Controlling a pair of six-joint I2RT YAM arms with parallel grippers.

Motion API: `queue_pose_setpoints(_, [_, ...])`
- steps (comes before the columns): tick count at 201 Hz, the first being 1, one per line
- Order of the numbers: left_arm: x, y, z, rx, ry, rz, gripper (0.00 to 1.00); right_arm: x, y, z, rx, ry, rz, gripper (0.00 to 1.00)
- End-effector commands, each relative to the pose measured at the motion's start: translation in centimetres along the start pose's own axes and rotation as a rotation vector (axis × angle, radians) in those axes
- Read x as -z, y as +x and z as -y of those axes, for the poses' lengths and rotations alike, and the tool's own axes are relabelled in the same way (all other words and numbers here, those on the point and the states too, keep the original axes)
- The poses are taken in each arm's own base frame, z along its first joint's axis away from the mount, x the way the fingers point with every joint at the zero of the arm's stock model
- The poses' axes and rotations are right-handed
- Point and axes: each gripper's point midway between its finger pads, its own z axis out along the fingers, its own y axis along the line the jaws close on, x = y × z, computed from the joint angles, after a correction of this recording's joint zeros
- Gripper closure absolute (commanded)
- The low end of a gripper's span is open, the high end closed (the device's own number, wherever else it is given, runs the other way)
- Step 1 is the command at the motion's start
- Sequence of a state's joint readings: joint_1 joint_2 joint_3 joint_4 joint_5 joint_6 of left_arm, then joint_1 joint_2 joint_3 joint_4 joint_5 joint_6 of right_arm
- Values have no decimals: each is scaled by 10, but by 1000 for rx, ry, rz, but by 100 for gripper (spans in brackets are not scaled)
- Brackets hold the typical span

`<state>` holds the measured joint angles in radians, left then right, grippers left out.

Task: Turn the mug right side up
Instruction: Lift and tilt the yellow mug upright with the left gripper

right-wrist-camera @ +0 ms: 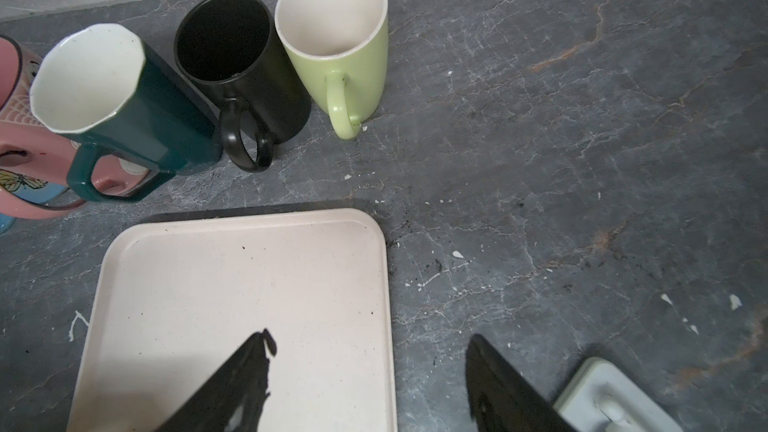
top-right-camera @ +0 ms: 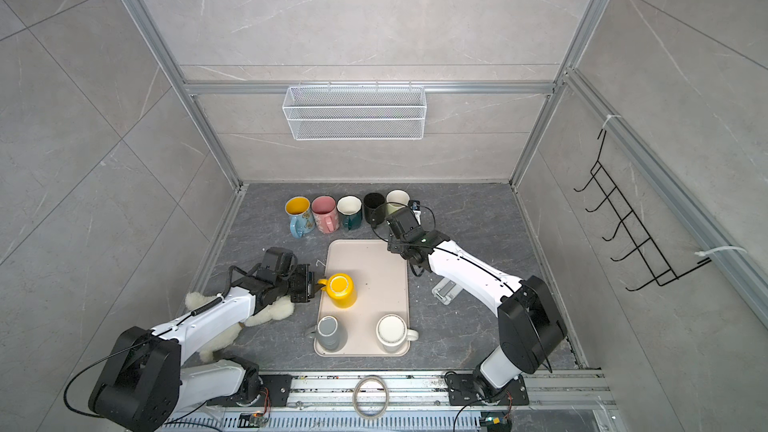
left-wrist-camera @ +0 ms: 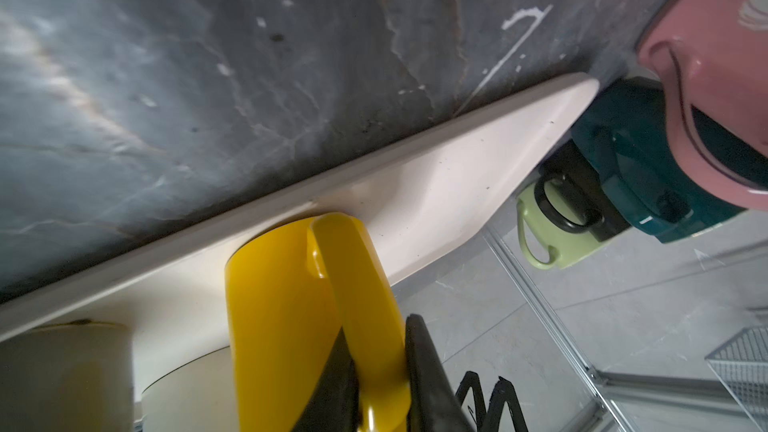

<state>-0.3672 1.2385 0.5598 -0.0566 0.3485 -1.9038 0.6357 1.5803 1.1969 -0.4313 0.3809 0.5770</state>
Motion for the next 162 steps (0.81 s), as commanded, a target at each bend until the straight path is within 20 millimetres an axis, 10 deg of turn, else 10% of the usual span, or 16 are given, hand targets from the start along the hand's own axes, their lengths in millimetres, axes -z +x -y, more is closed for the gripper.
queue_pose_setpoints(1, [5, 17, 48, -185, 200, -44, 100, 6, -3, 3, 0, 20, 9, 24])
queue_pose_setpoints(78, [50, 72, 130, -790, 441, -31, 100, 15, -6, 3, -2, 8, 15, 24])
queue_pose_setpoints(162, [117, 114, 143, -1277, 681, 69, 100, 20, -8, 2, -2, -3, 13, 25])
